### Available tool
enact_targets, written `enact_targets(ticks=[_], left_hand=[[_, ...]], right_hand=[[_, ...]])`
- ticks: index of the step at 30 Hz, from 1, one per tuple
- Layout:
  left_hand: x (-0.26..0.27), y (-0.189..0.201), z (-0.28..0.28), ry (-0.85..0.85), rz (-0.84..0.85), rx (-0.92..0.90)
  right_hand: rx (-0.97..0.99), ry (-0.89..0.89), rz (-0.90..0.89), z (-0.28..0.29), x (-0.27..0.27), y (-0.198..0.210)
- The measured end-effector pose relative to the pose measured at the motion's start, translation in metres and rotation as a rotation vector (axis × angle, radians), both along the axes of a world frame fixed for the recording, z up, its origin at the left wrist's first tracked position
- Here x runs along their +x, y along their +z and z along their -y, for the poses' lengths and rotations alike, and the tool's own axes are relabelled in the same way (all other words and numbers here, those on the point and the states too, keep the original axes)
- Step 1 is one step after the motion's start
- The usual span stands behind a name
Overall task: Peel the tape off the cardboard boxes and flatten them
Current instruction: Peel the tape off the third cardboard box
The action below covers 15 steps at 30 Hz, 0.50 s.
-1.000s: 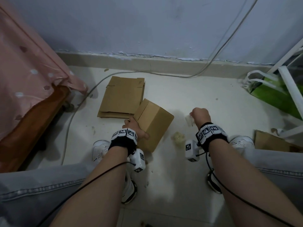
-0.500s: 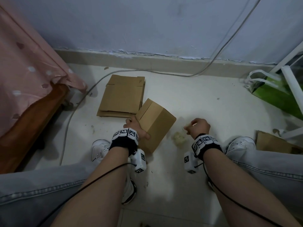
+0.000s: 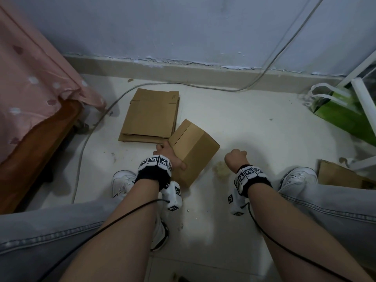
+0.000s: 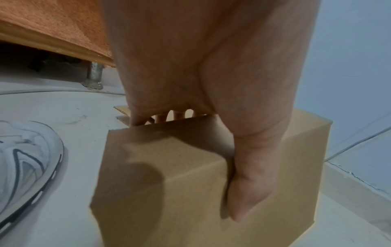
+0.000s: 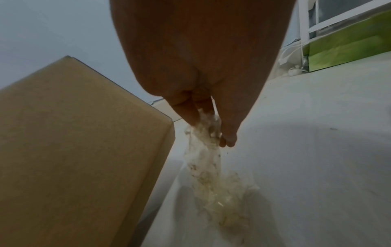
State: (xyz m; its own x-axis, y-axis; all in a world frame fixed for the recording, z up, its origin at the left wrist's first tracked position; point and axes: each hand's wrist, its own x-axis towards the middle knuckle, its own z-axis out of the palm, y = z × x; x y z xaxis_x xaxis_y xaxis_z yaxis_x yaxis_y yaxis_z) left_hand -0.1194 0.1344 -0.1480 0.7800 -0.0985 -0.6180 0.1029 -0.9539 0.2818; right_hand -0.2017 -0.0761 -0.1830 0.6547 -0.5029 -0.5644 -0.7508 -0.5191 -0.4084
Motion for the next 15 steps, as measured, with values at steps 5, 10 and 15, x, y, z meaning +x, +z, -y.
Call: enact_targets(ticks=[5, 10, 15], left_hand=[[-0.001, -0.001, -0.001, 0.011, 0.007, -0.009], [-0.001, 0.0, -0.001, 0.021, -0.002, -0.02], [-0.001, 0.001, -0.001, 0.017, -0.001, -0.013]], right_hand=[[-0.063, 0.0, 0.123, 0.007, 0.001, -0.019], [-0.135, 0.072, 0.142, 0.01, -0.003, -0.015], [-0.095, 0.185, 0.054, 0.003, -0.006, -0.011]])
